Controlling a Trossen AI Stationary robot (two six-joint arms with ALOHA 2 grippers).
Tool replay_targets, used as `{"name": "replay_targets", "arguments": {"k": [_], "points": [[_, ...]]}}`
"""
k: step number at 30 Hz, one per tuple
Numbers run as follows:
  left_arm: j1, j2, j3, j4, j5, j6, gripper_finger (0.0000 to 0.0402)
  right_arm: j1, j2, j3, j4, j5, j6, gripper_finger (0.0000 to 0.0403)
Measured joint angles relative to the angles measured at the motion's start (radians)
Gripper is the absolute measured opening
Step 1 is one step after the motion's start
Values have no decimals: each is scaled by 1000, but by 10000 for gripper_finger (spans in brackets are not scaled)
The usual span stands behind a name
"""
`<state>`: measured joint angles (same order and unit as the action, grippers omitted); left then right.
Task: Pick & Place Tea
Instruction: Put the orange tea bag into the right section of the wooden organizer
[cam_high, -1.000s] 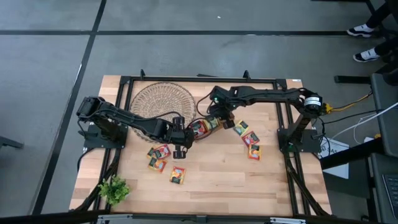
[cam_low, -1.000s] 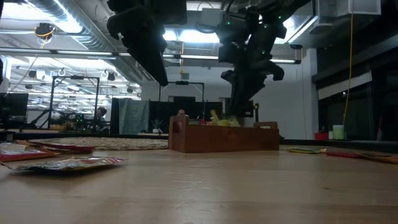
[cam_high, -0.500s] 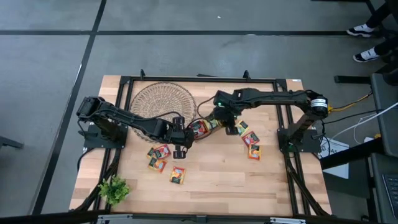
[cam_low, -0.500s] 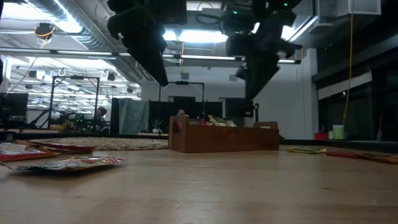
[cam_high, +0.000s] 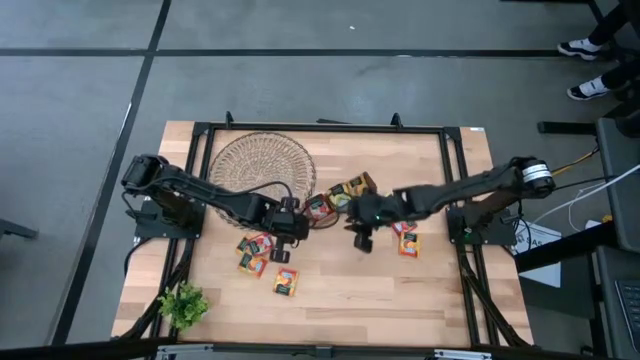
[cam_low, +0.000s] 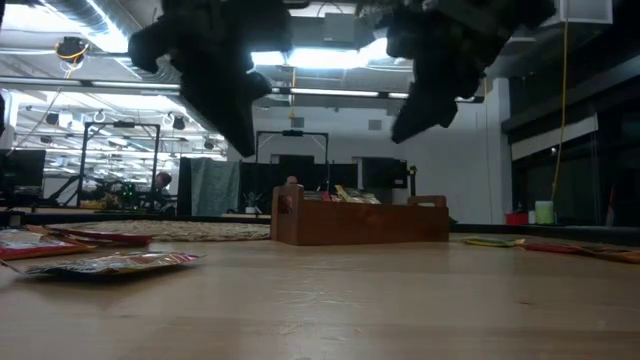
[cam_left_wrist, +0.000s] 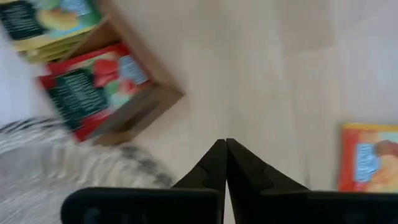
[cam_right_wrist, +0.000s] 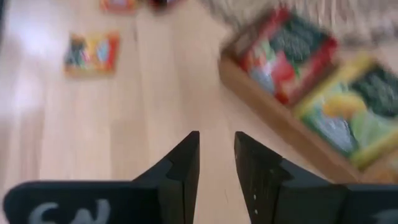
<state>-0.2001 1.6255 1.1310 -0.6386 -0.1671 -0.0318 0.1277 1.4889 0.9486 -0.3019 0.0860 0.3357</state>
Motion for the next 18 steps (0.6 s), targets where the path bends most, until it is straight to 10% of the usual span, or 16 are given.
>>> {"name": "replay_targets", "arguments": {"k": [18], "points": [[-128,-33,-205,278,213,-288,2,137,164,-54,398,49,115,102]]}}
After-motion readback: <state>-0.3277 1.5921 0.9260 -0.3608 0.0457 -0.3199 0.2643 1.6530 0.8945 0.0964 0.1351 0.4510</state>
